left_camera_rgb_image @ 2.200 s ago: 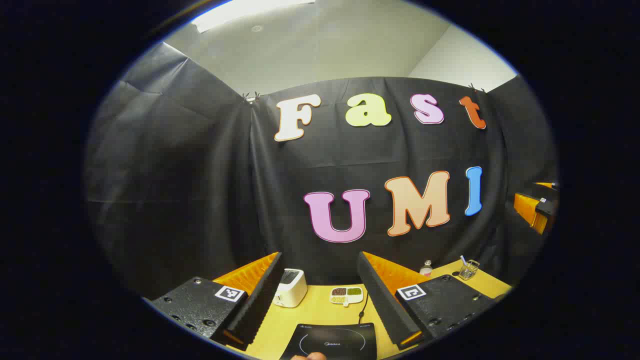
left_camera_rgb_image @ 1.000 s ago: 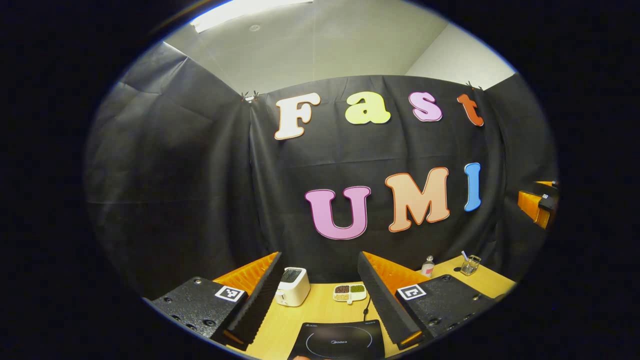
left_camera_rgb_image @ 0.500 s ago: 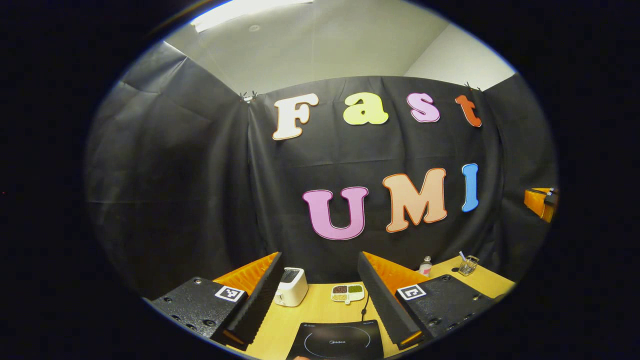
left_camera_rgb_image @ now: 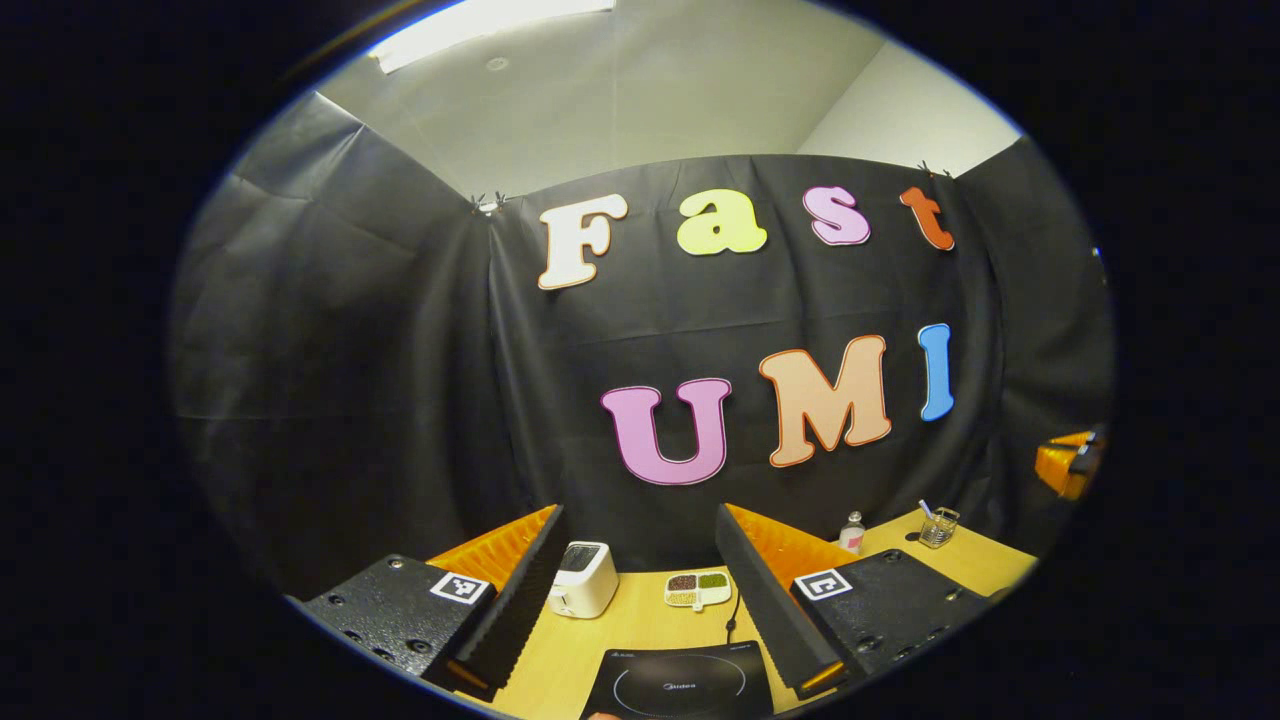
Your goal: First push the handle of the pot to place it horizontally, then grasp the pot with both hands and set it on the induction cooktop.
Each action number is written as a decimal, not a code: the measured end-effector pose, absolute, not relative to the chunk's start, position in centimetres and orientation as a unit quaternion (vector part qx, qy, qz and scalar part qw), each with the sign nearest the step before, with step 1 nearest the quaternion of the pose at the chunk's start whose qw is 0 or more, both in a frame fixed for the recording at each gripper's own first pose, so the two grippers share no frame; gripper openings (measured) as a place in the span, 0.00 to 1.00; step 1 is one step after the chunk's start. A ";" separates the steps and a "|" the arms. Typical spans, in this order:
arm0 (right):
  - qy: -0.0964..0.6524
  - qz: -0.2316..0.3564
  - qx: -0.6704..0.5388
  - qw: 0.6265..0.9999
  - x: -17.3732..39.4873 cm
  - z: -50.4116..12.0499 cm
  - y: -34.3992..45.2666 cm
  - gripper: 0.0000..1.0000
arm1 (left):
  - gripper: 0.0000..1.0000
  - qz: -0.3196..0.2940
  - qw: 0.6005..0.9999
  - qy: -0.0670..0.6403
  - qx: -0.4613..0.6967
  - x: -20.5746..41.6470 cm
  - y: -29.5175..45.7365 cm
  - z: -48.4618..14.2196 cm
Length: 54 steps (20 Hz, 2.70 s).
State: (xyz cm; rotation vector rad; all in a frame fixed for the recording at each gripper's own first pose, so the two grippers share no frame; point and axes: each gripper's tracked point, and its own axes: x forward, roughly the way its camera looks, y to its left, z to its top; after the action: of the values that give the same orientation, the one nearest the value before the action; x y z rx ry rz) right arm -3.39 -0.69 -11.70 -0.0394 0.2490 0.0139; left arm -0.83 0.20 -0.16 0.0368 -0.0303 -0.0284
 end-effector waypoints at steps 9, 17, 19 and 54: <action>0.224 0.022 -0.039 0.974 -6.1 -24.2 -1.1 0.08 | 0.96 -0.006 1.000 -0.003 0.017 -0.4 0.6 -1.0; 0.350 0.042 -0.048 0.935 -10.7 -37.5 -1.9 0.08 | 0.96 0.012 1.000 0.003 0.016 -0.5 1.4 -1.5; 0.378 0.051 -0.048 0.923 -12.1 -40.1 -1.8 0.08 | 0.96 0.019 1.000 0.004 0.017 -0.5 1.8 -1.7; 0.490 0.097 -0.099 0.861 -3.6 -52.6 -8.1 0.04 | 0.96 0.147 0.988 0.041 0.019 -1.7 2.4 -2.9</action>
State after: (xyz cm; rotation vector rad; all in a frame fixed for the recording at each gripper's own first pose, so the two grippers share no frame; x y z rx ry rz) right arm -3.59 -8.09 -52.58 -0.2073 1.0283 0.2045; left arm -1.67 2.40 -2.92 0.0390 0.0831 0.2952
